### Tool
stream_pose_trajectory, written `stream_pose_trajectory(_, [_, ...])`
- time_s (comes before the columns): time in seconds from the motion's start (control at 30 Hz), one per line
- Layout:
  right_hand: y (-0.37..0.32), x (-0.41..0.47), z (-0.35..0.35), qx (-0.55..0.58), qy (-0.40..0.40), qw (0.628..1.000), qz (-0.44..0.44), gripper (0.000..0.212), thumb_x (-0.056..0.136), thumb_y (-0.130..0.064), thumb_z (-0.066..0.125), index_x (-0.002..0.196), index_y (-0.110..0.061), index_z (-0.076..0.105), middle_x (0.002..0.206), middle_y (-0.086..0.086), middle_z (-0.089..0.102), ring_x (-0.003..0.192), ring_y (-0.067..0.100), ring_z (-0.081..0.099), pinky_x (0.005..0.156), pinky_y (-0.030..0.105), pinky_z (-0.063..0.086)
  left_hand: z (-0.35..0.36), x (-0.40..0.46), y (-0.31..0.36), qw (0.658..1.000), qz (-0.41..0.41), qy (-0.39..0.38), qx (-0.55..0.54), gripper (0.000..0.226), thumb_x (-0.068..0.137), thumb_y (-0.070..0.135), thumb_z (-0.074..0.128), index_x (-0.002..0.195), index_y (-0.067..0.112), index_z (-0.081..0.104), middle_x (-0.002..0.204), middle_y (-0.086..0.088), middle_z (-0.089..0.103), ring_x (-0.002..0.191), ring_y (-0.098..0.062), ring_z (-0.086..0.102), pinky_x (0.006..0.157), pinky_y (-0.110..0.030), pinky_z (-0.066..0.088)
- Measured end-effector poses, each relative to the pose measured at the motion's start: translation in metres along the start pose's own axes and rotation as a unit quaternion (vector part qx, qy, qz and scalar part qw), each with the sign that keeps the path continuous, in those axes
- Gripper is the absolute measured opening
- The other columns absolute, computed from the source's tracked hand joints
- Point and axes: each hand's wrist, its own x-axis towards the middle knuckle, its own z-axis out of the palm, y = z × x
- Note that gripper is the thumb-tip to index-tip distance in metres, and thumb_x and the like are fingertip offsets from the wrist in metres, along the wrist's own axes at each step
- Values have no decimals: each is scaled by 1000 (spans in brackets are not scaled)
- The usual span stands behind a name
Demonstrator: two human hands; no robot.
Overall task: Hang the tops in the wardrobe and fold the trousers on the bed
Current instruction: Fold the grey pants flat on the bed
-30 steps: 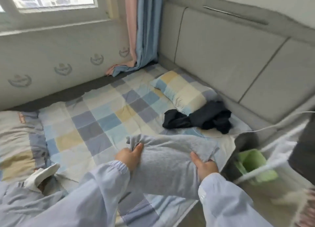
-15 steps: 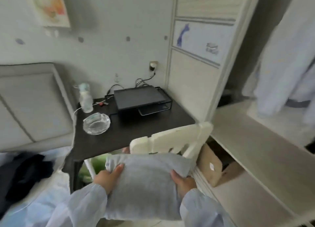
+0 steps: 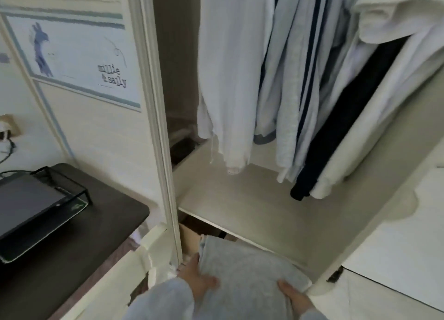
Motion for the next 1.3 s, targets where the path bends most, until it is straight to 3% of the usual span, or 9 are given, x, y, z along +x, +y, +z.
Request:
stream_pose_trajectory(0.13, [-52,-11,5,26,26,999,-5,87,46,-16,66,124,17,47,122,23,54,109,35,52,97,38,40,4,63,26,999,-24,26,-32,71,82,28,61,146,26,28,141,-8,45,126,-31,46,106,-37,38])
stream_pose_trajectory(0.27, [-84,14,3,-2,15,999,29,54,53,-24,66,99,4,60,102,15,56,90,26,49,84,34,40,16,118,50,999,-23,48,-12,68,82,22,63,143,20,35,136,-13,49,122,-34,48,97,-34,39])
stream_pose_trajectory(0.4, [-112,69,-7,-11,35,999,-14,67,52,-35,64,111,-3,59,104,12,59,96,29,56,87,34,44,26,174,76,999,-6,33,-42,81,60,34,66,136,16,45,123,-14,58,110,-32,55,93,-30,43])
stream_pose_trajectory(0.63, [-147,189,-16,60,135,985,-89,49,82,-33,67,121,-8,52,120,8,58,107,30,55,95,39,44,52,283,127,992,103,41,-66,72,75,32,69,140,22,39,120,-7,61,97,-25,60,81,-31,48])
stream_pose_trajectory(0.77, [-126,230,1,-141,226,950,-165,45,84,-27,63,124,-10,50,127,14,55,106,26,53,88,33,40,81,320,111,982,169,44,70,91,87,35,62,149,32,-4,158,-4,1,142,-30,20,112,-40,30])
stream_pose_trajectory(0.87, [-104,230,13,-437,294,804,-276,53,81,-29,59,132,-15,52,136,13,50,120,31,51,97,39,42,108,323,84,870,285,59,397,71,96,49,37,146,36,-12,154,2,-25,145,-25,-15,118,-42,3])
stream_pose_trajectory(0.93, [-83,222,30,-494,252,770,-316,51,74,-37,46,119,-21,63,122,10,61,103,32,61,82,43,52,119,325,68,790,358,108,485,58,95,52,25,148,36,6,156,0,-13,145,-29,-10,117,-50,4])
stream_pose_trajectory(1.03, [-56,217,55,-542,192,769,-278,54,74,-45,35,112,-25,67,121,6,63,109,28,50,79,50,52,132,333,51,784,347,95,506,60,82,52,29,133,30,52,147,-6,40,138,-31,24,107,-52,21])
stream_pose_trajectory(1.3, [-91,282,55,-547,195,777,-244,61,81,-48,27,127,-25,58,142,9,47,132,29,35,88,63,41,136,387,103,805,358,72,467,65,83,55,19,142,34,36,153,-8,29,140,-31,27,111,-51,21])
